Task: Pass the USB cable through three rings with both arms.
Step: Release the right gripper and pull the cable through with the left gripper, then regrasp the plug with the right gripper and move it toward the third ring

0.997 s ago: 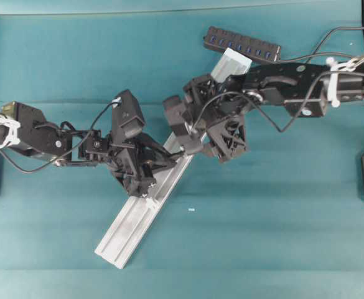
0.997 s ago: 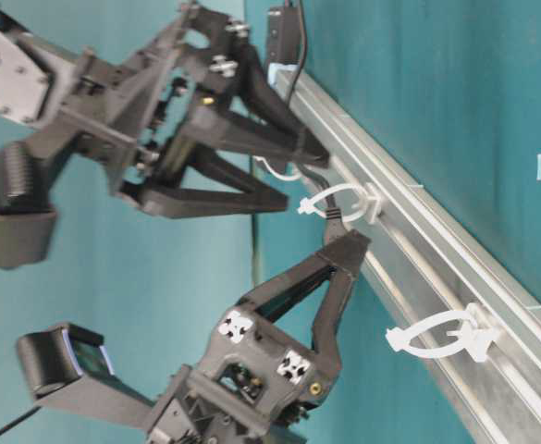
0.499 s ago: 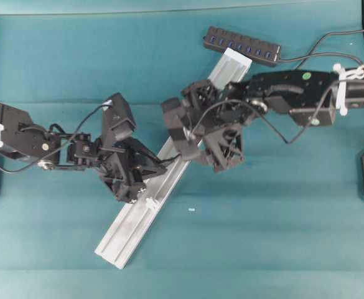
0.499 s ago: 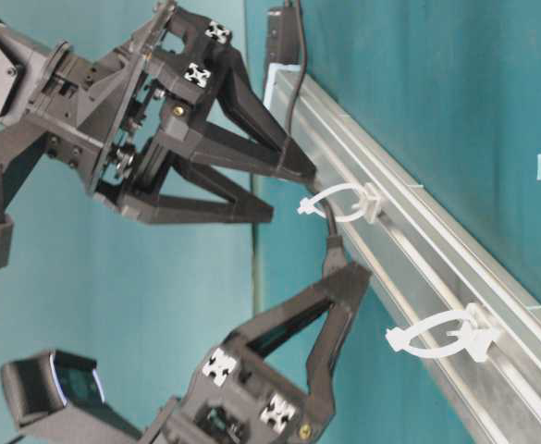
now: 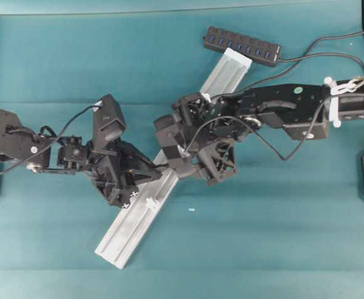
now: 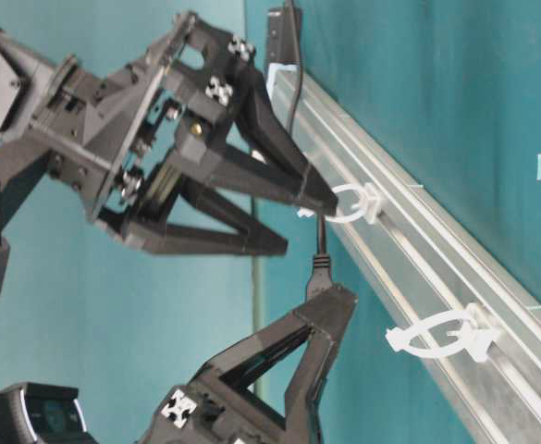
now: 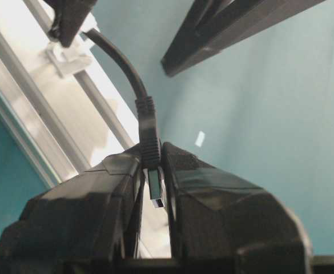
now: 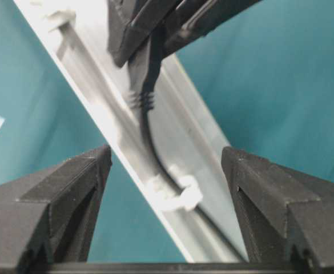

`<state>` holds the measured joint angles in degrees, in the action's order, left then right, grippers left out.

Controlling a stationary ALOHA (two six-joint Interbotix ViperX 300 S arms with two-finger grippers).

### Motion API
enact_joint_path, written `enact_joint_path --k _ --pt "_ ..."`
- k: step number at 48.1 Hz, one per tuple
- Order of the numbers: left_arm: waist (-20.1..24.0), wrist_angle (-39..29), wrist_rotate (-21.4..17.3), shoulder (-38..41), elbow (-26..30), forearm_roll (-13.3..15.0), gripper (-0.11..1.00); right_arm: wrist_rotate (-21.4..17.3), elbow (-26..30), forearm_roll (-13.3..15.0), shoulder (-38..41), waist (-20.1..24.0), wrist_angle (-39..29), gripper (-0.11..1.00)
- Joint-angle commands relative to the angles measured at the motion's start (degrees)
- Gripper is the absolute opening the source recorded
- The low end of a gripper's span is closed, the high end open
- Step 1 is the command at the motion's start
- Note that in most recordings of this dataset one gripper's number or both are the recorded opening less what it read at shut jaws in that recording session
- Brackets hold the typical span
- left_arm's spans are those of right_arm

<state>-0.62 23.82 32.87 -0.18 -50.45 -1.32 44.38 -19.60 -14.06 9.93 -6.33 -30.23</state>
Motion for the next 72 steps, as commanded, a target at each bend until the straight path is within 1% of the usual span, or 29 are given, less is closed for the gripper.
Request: enact_joint_path --k 1,11,16,19,25,28,54,57,62,64,65,72 --pt "-0.62 0.26 0.0 -3.34 0.44 -0.26 0.1 -0.53 1.41 0.26 1.05 0.53 0.35 0.8" --pt "-0.7 -0.88 0.0 -3.43 0.44 -0.26 0.1 -0.44 2.9 0.26 2.11 0.97 -0.09 0.74" --pt "-0.7 -2.02 0.0 -3.43 0.53 -0.26 0.1 -0.44 2.9 0.97 2.11 1.05 -1.58 0.65" --pt "-0.7 -2.29 0.0 -3.34 0.62 -0.26 0.1 -0.53 2.99 1.67 2.11 1.23 -2.99 0.53" --pt "-0.62 -2.2 -0.09 -3.34 0.88 -0.26 0.1 -0.35 2.99 2.02 2.11 1.49 -3.6 0.18" --pt "-0.7 -2.11 -0.09 -3.25 1.05 -0.26 0.1 -0.44 3.08 2.02 2.2 1.58 -3.43 0.09" --pt "-0.35 -2.11 0.0 -3.34 1.05 -0.26 0.1 -0.18 5.01 2.2 3.08 1.58 -3.6 0.09" --pt "-0.35 -2.02 0.0 -3.34 1.05 -0.26 0.1 -0.18 5.19 3.08 3.25 1.58 -4.04 0.09" --pt "-0.35 -1.67 0.0 -3.69 0.7 -0.26 0.11 -0.18 5.45 5.71 3.78 1.93 -5.1 0.09" --pt "-0.35 -1.76 0.0 -3.96 0.44 -0.26 0.15 -0.18 5.54 6.68 3.96 2.2 -5.54 0.09" --pt "-0.35 -1.76 0.09 -4.31 0.26 -0.26 0.19 -0.18 5.63 7.03 4.04 2.29 -5.71 0.09" --pt "0.0 -2.11 1.67 -5.8 -1.05 -0.26 0.6 -0.09 5.89 8.79 4.57 2.37 -6.24 0.09"
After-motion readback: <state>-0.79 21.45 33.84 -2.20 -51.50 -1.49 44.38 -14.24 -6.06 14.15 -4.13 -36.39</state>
